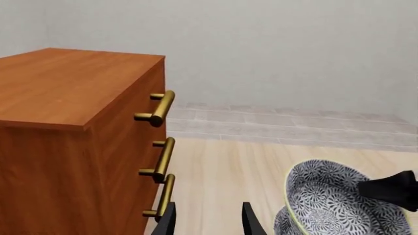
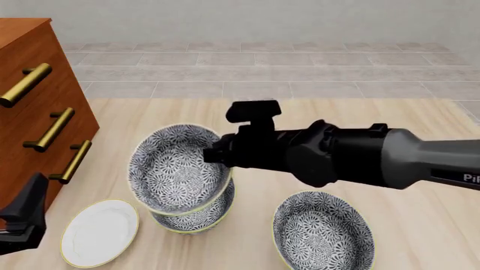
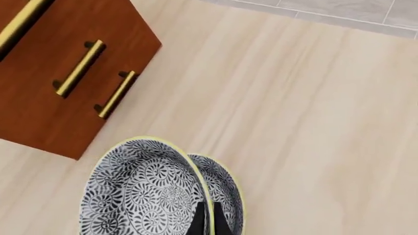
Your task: Stack the bowl at the front on the bowl in the middle.
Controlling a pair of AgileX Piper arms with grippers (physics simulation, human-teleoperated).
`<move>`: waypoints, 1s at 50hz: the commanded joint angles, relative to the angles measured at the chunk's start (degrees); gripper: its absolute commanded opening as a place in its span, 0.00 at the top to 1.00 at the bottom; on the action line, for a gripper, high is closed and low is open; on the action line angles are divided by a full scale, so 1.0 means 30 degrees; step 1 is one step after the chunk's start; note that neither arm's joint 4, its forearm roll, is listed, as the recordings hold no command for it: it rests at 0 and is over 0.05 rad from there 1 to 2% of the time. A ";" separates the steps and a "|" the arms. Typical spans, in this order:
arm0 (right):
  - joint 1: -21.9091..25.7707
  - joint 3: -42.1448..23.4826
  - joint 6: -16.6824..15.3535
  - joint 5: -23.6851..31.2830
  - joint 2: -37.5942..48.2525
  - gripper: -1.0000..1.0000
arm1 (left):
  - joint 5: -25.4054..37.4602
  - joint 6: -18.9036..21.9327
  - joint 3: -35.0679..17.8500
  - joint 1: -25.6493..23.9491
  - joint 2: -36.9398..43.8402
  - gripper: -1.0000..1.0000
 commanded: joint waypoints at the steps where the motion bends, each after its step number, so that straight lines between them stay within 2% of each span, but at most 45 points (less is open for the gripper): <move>1: -0.0331 0.0028 0.0003 -0.0345 0.0459 1.00 | -0.0123 -0.0026 0.0096 -0.0091 0.0118 0.00; 29: -0.0254 0.0789 0.0790 -0.1437 0.1337 1.00 | -0.0205 -0.0028 0.0168 -0.0283 0.0163 0.00; 50: -0.0388 0.1267 0.0821 -0.2084 0.1857 1.00 | -0.0344 -0.0015 0.0208 -0.0324 0.0304 0.00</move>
